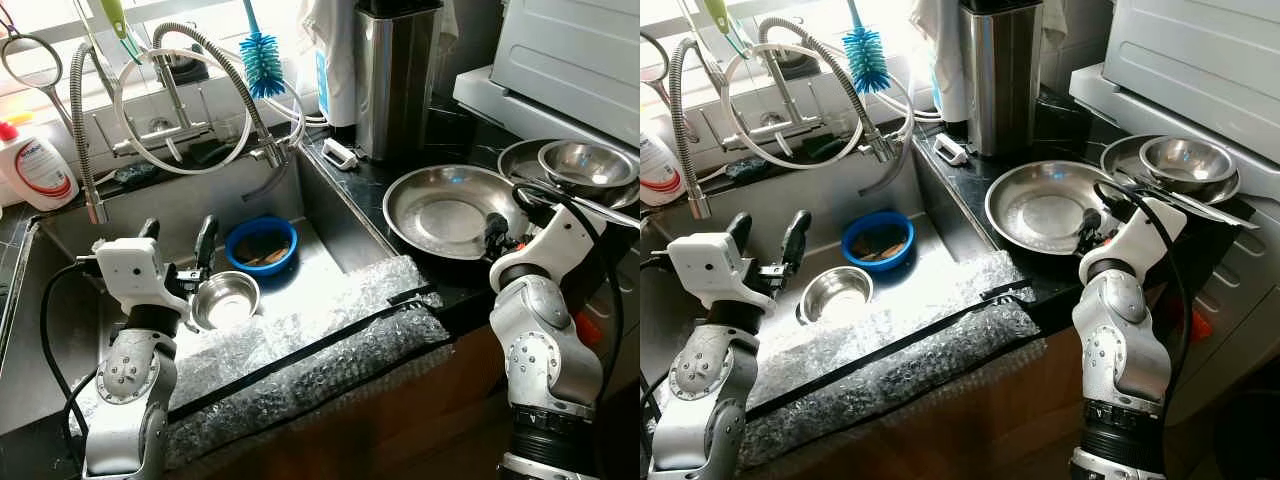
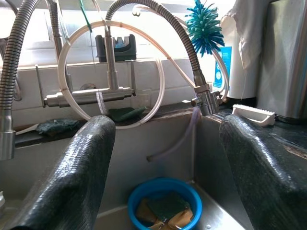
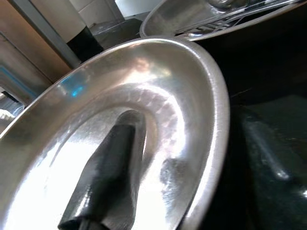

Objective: Kitchen organization

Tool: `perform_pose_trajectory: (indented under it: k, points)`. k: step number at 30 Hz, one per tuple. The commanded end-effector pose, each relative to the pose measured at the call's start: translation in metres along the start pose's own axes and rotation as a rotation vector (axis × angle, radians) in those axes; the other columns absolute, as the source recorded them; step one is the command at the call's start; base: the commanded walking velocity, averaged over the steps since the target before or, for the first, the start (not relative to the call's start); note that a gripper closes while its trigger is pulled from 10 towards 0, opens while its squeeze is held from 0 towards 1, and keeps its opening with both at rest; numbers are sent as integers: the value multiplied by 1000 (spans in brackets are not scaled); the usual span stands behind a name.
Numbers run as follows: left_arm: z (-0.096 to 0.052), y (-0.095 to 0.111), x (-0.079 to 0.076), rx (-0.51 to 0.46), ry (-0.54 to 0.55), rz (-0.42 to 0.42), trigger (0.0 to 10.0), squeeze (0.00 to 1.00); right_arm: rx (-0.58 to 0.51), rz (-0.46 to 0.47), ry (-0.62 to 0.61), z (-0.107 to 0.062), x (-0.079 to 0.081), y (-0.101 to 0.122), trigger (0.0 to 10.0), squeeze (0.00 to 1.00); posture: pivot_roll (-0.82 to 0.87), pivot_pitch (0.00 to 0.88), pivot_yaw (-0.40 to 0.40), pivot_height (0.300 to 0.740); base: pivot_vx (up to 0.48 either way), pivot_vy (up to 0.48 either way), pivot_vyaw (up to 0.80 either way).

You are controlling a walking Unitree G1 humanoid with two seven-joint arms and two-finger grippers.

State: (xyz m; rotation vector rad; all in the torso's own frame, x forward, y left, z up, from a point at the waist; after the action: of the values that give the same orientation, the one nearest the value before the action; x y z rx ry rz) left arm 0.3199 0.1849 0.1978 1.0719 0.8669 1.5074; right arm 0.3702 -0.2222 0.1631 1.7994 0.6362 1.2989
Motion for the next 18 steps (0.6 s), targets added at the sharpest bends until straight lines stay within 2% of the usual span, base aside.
perform_pose_trajectory:
  k: [1, 12, 18]
  points:
    - [3, 3, 5, -9, 10, 32, 10000, 0, 27, 7, 4, 1, 5, -8, 0, 0, -155, 0, 123, 740, 0, 0, 0]
    - [3, 4, 6, -12, 16, 43, 10000, 0, 39, 33, 36, -1, 13, -13, 0, 0, -151, 0, 122, 740, 0, 0, 0]
    - [5, 8, 6, -24, 18, 60, 10000, 0, -8, 89, 95, -3, 26, -7, 0, 0, -150, 0, 121, 740, 0, 0, 0]
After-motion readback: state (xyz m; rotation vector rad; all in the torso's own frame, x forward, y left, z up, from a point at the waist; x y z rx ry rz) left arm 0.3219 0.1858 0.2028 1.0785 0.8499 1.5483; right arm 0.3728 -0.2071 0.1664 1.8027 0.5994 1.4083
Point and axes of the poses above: a point about 5 cm out from each wrist's last joint towards the gripper, its own z axis pointing out of the wrist towards the gripper, its own y axis along the axis of the wrist's last joint, x = y × z, the point moved 6 cm from there along z, pointing out of the wrist towards the gripper, and after that the axes turned 14 degrees about z, right-handed, at the moved point
